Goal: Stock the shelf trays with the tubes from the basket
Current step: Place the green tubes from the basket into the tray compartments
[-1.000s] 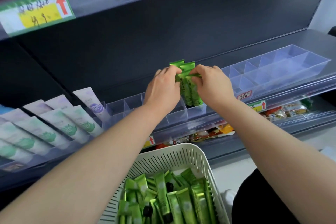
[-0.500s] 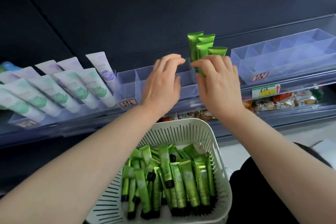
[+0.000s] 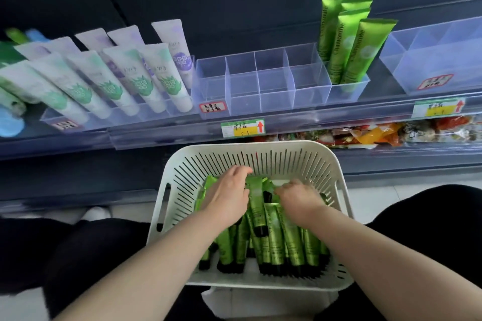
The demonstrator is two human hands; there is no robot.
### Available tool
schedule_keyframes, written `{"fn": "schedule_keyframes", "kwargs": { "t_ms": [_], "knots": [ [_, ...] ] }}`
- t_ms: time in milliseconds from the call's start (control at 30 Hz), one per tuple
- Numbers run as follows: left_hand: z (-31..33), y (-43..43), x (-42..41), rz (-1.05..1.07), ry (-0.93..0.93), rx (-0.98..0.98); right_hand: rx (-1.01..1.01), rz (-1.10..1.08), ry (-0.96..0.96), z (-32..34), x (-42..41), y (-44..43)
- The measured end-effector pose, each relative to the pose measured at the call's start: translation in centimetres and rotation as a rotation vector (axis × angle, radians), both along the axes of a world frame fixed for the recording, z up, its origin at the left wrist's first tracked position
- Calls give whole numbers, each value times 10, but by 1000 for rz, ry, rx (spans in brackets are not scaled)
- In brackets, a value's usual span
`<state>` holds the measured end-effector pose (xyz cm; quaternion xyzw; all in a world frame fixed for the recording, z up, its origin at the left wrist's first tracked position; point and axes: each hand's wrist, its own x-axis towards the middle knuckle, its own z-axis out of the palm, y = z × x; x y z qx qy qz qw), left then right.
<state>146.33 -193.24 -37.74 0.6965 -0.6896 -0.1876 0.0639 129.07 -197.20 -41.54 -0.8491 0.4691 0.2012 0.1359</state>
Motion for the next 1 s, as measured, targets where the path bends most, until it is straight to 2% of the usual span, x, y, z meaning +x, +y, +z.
{"fn": "schedule_keyframes", "kwargs": {
  "t_ms": [67, 167, 333, 533, 733, 833, 1000],
  "knots": [
    [-7, 6, 5, -9, -3, 20, 53, 60, 129, -6, 0, 5],
    [-13, 6, 8, -9, -17, 43, 38, 79, 141, -9, 2, 5],
    [-20, -3, 3, -18, -40, 111, 18, -27, 17, -2, 3, 1],
    [-32, -11, -17, -107, -93, 285, 218, -255, -251, 40, -20, -10],
    [-43, -17, -45, -120, -204, 481, 35, -376, -482, 67, -37, -16],
    [-44, -12, -52, -191, -223, 468, 16, -373, -544, 69, -37, -18],
    [-40, -15, -54, -117, -212, 439, -48, -309, -558, 67, -35, -19]
  ]
}}
